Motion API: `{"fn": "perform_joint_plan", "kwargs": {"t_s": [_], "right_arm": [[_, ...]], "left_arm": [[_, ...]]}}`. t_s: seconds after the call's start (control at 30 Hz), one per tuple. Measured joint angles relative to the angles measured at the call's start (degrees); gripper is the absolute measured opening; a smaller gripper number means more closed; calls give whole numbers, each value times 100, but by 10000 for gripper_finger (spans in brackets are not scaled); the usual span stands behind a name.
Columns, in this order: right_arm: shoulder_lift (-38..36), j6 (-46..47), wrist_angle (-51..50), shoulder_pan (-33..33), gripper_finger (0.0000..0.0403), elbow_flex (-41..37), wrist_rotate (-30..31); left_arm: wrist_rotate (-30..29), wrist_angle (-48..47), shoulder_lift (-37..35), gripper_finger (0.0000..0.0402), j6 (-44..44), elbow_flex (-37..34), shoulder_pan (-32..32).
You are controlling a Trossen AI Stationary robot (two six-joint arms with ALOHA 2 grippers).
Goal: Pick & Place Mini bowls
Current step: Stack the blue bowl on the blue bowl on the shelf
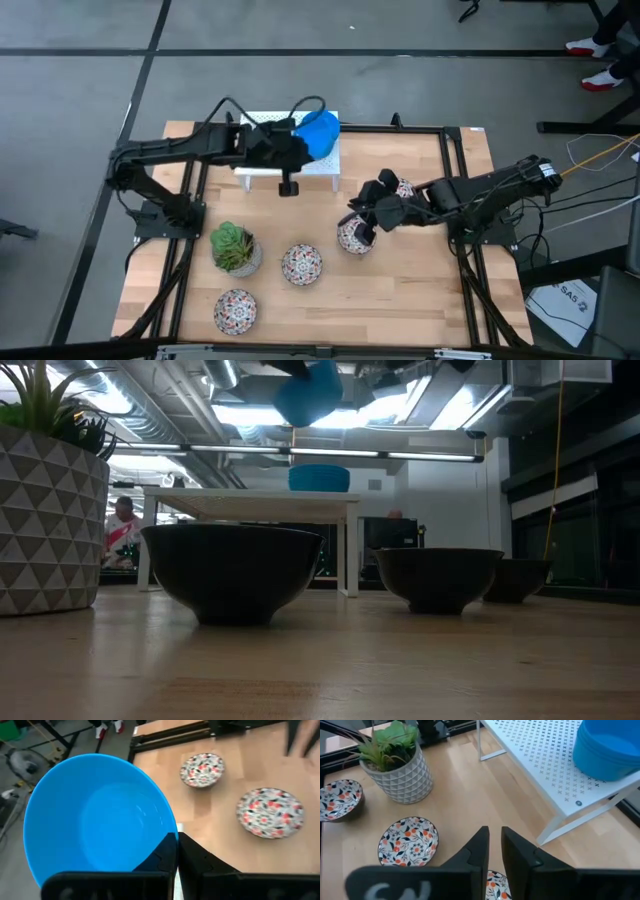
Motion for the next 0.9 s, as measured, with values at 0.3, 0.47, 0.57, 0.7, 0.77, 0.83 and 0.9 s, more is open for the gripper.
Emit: {"fn": "perform_joint_plan", "kwargs": {"t_s": [0.3,0.47,0.57,0.7,0.77,0.83,0.9], "right_arm": [[0,4,7,-19,52,0,93],[0,-1,9,-67,52,2,397],[0,-17,7,-120,52,2,455],[0,-122,3,-228,52,2,453],[1,-283,2,-292,52,2,457],[2,-437,2,-359,52,2,459],[2,-488,0,-430,52,2,459]], "left_arm": [[-21,35,366,3,448,487,624],[0,24,648,3,764,550,930],[24,24,872,3,773,552,1083],[28,38,1146,3,774,552,1188],[-57,49,1280,3,773,550,1184],[-122,44,1399,3,769,550,1175],[-133,44,1455,3,731,548,1154]]}}
